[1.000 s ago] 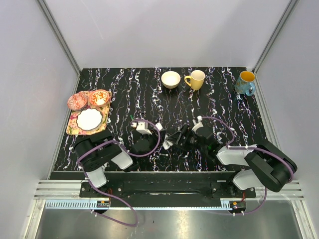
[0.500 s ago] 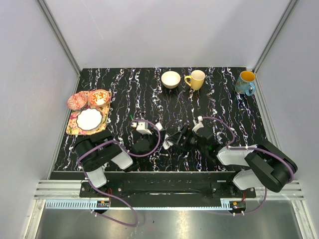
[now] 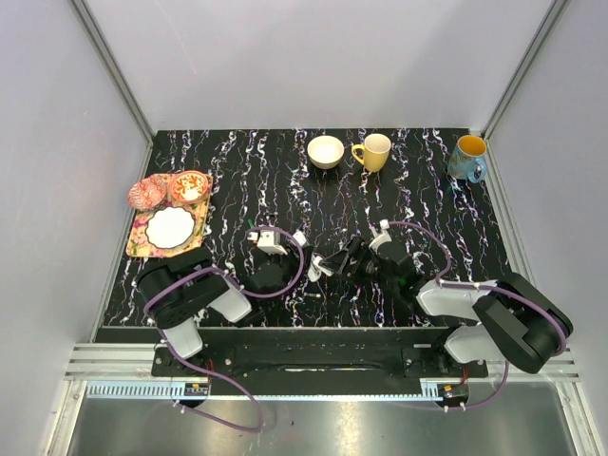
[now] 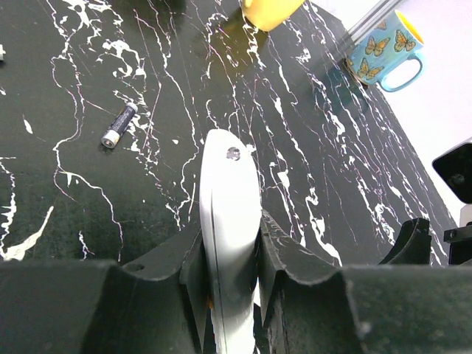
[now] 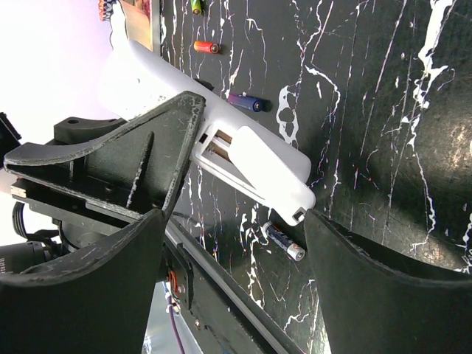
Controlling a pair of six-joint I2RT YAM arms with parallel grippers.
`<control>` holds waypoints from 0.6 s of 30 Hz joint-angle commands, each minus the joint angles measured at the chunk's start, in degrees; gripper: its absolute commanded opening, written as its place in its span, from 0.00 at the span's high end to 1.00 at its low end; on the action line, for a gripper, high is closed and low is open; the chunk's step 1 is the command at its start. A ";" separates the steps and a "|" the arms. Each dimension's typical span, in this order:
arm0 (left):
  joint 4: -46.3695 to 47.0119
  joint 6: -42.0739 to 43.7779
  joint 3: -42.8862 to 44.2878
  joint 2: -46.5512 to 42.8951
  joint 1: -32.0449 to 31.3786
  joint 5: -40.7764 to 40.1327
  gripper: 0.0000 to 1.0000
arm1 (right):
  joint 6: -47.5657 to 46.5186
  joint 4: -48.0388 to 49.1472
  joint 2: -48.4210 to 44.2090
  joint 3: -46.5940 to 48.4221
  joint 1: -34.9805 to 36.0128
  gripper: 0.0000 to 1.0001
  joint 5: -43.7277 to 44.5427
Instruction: Load the batteries into the remote control
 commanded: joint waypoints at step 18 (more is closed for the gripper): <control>3.70 2.66 -1.67 -5.94 1.06 -2.79 1.00 | -1.71 4.47 5.47 -1.06 -1.54 0.18 -0.14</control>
